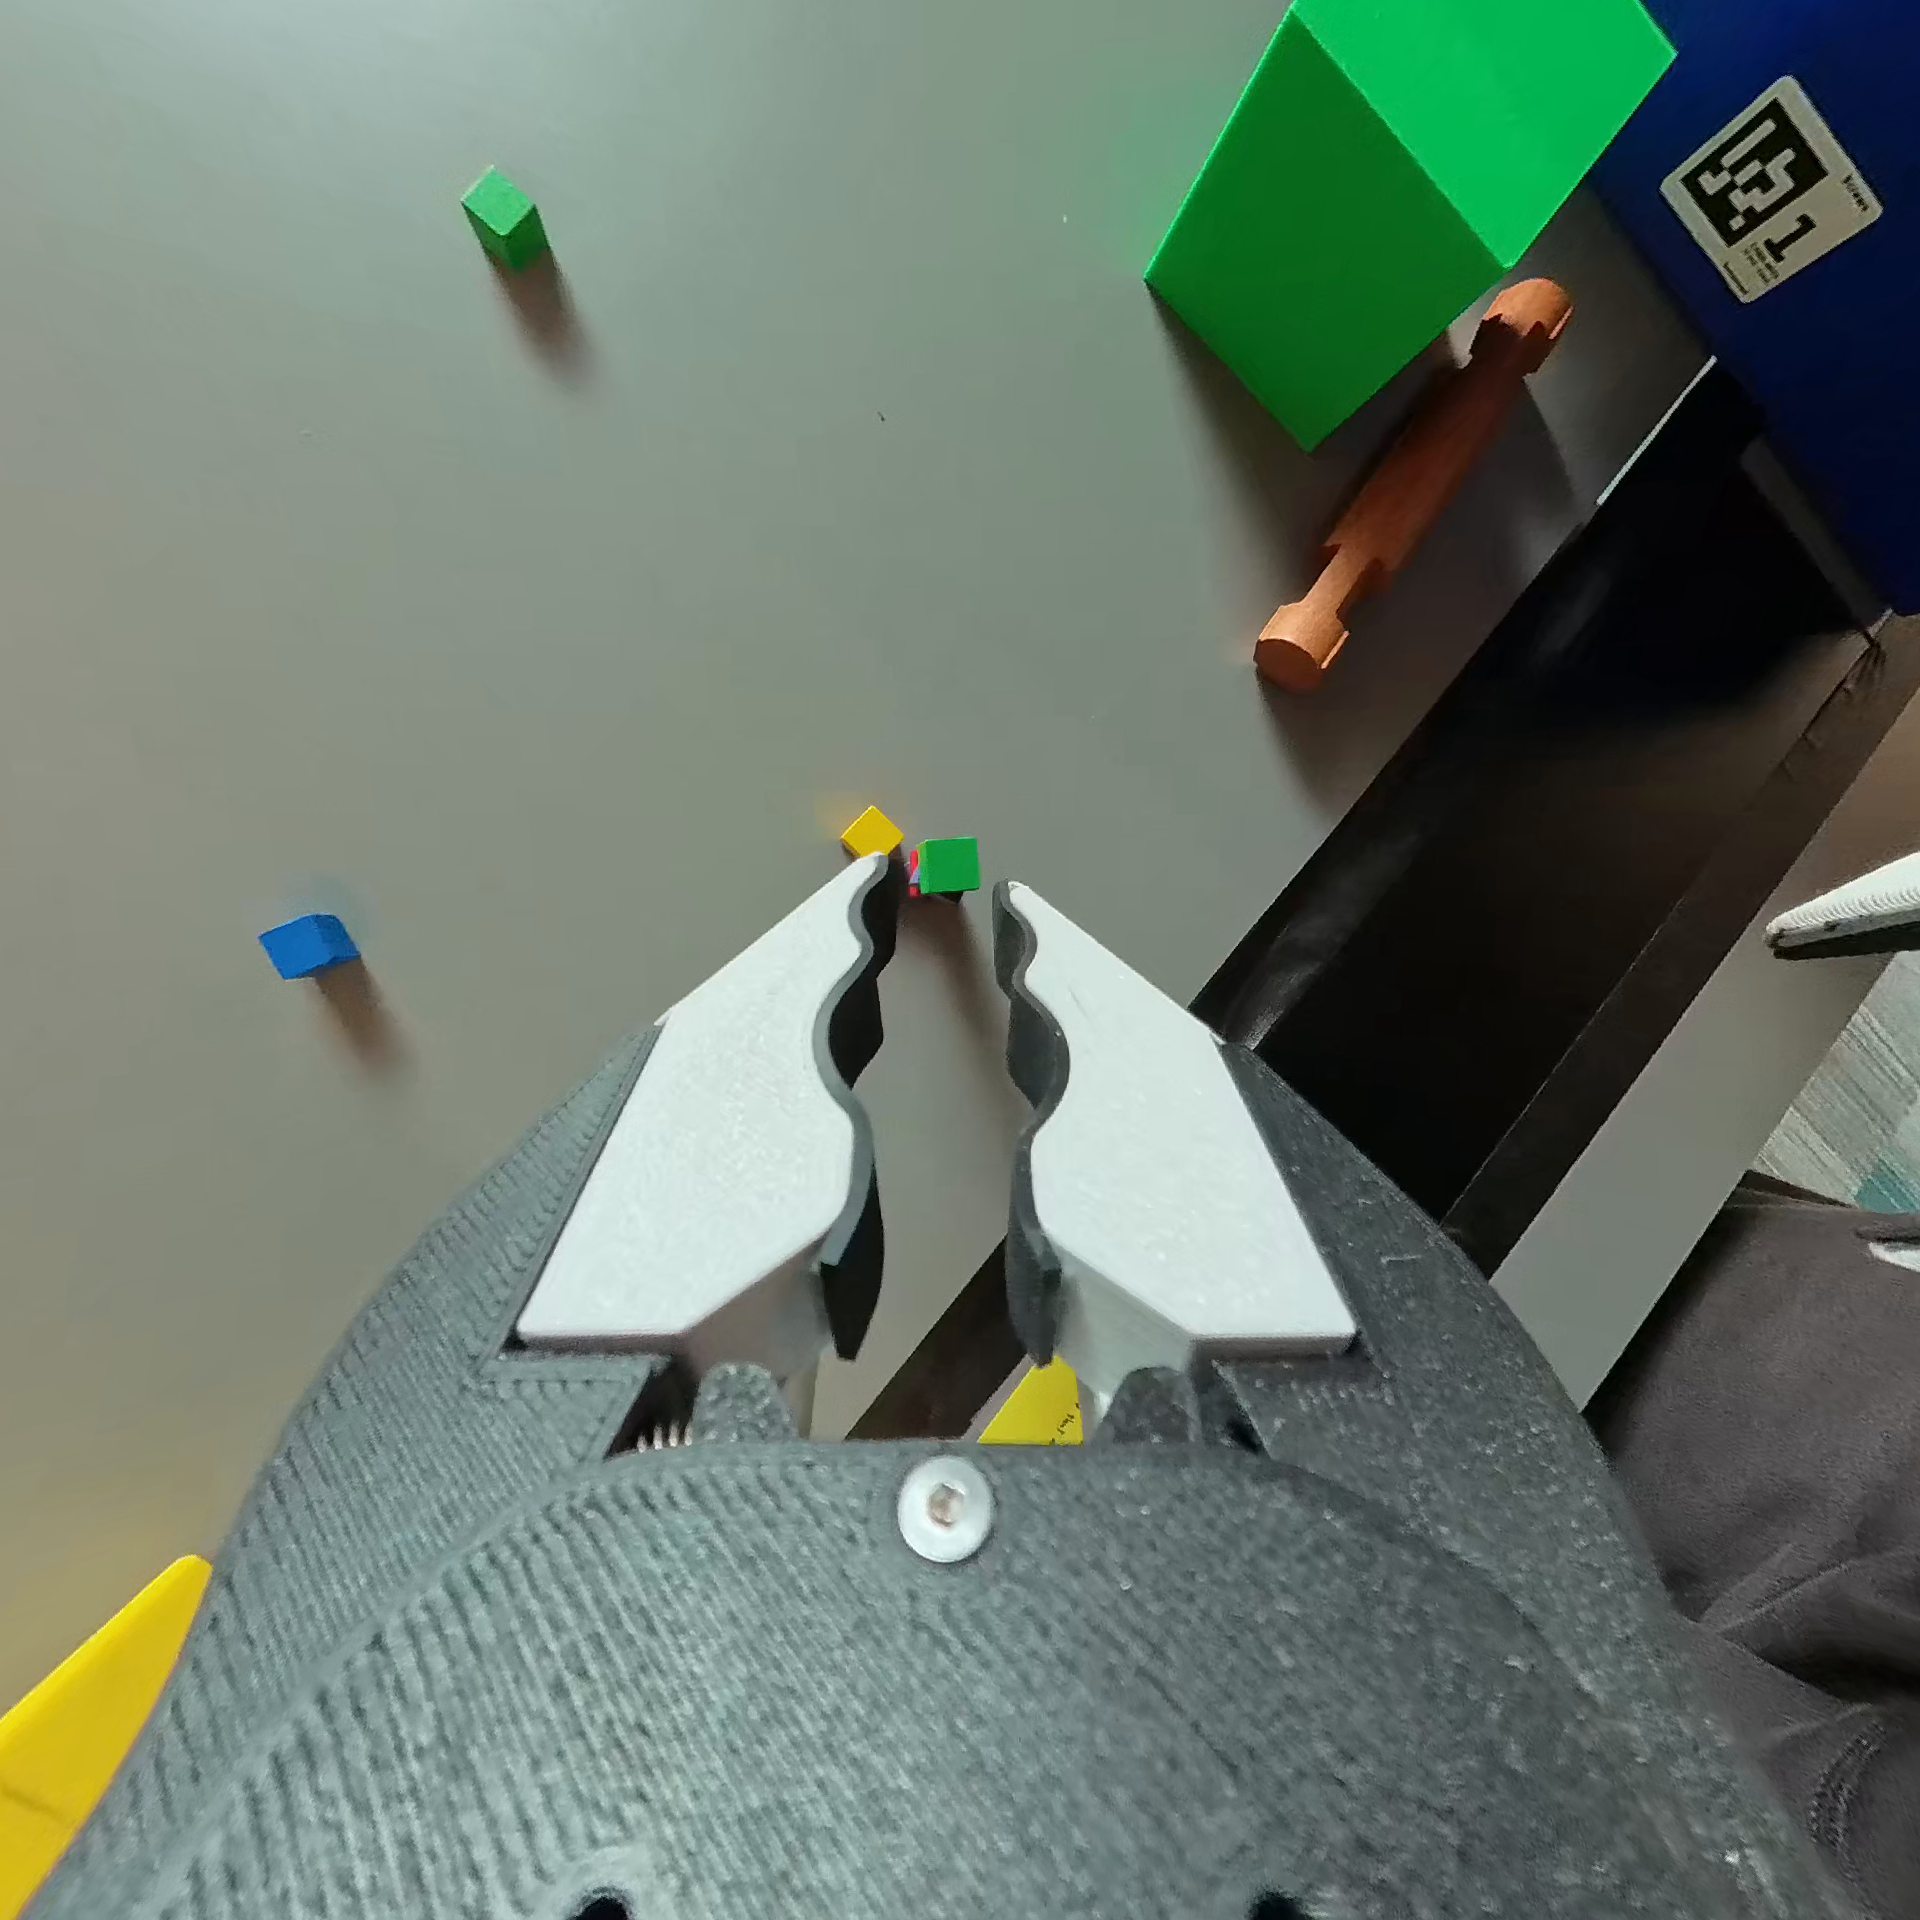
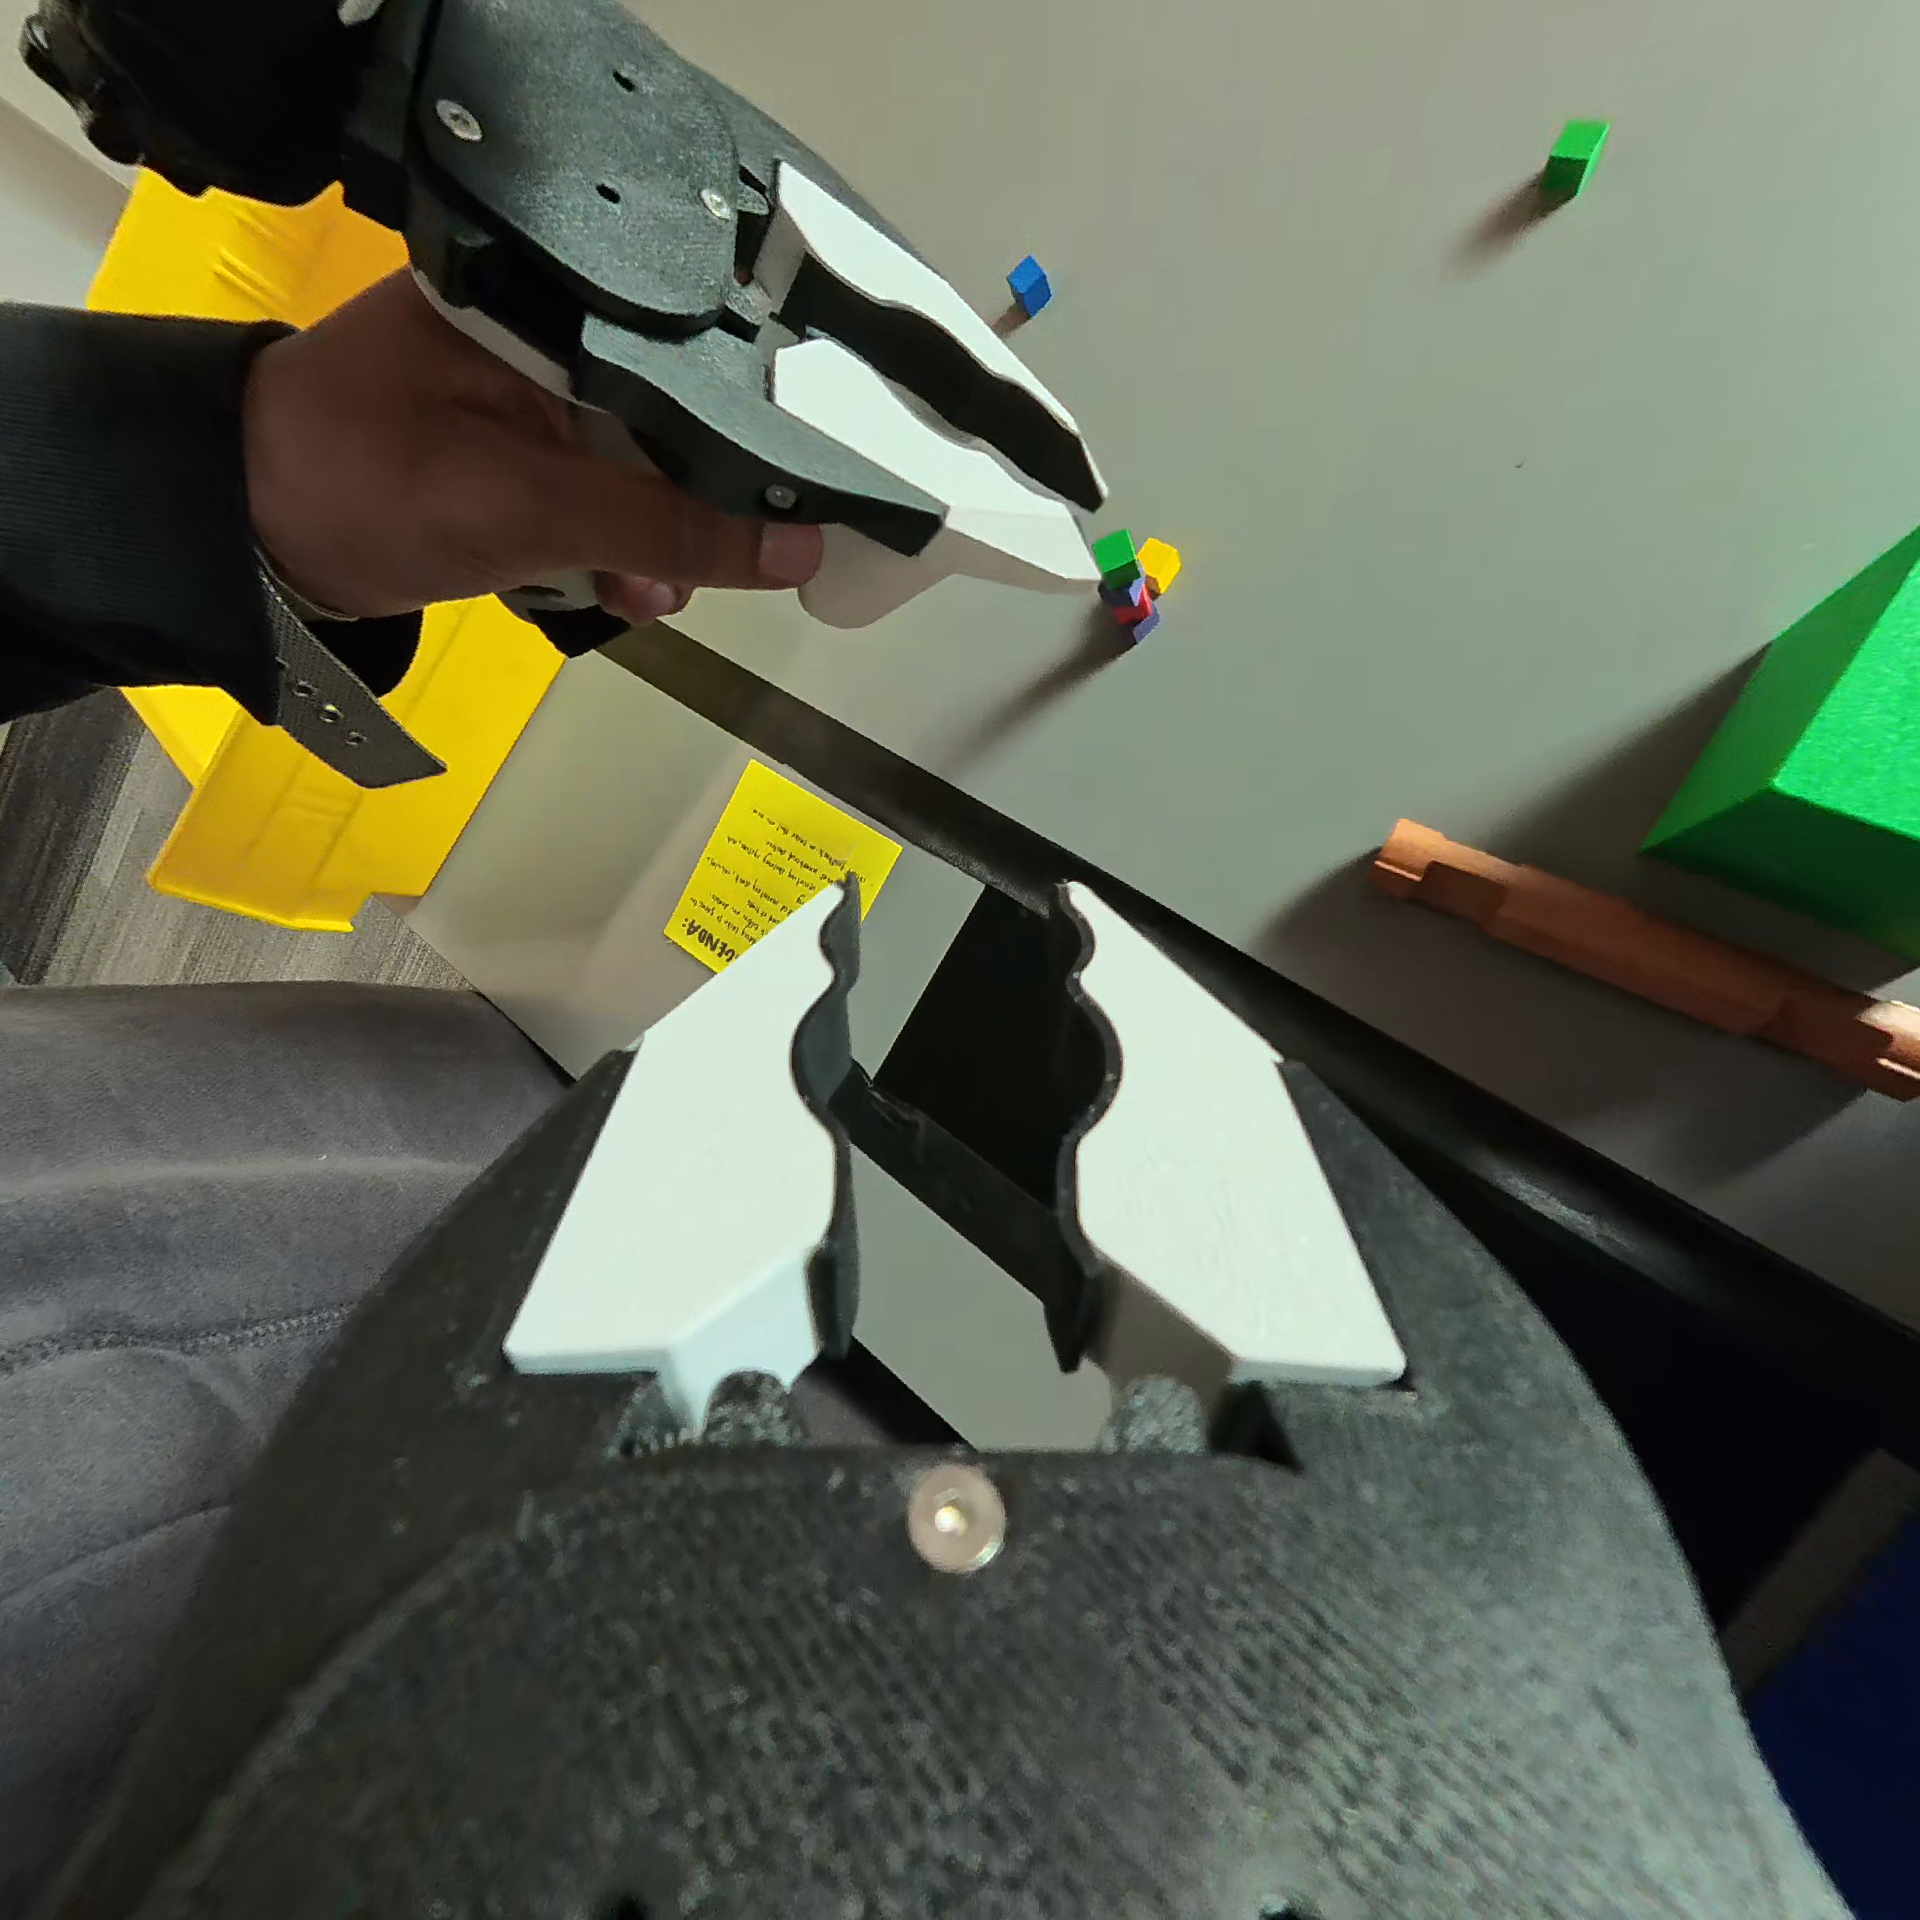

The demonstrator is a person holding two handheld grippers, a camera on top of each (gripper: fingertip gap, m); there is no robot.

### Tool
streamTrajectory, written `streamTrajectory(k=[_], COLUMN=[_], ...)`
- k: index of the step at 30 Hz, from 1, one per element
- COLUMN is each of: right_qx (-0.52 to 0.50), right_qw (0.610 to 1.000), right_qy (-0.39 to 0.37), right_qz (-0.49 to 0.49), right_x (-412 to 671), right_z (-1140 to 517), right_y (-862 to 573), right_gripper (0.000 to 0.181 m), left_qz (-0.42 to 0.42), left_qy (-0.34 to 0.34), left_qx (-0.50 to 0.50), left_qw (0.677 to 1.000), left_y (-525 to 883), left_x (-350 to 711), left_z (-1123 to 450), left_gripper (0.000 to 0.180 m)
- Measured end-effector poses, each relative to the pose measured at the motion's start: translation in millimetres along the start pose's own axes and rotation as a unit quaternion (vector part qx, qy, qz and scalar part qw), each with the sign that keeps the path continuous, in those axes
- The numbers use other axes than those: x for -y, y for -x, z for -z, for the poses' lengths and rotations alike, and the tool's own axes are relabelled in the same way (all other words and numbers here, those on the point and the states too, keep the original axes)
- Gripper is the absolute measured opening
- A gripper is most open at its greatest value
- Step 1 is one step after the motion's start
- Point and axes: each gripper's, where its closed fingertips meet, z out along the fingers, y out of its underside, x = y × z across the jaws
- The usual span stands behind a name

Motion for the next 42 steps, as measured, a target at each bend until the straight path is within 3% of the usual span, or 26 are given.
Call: streamTrajectory(k=[16, 42], right_qx=[-0.015, -0.018], right_qw=[1.000, 0.999], right_qy=[-0.001, 0.002], right_qz=[0.014, 0.031], right_x=[10.9, 21.3], right_z=[-2.2, -5.5], right_y=[-3.4, 9.9], right_gripper=[0.035, 0.032], left_qz=[0.116, 0.133], left_qy=[-0.039, -0.049], left_qx=[0.064, 0.046], left_qw=[0.990, 0.989], left_y=[71.5, 61.8], left_x=[9.8, 12.5], left_z=[17.7, 17.9], left_gripper=[0.022, 0.021])
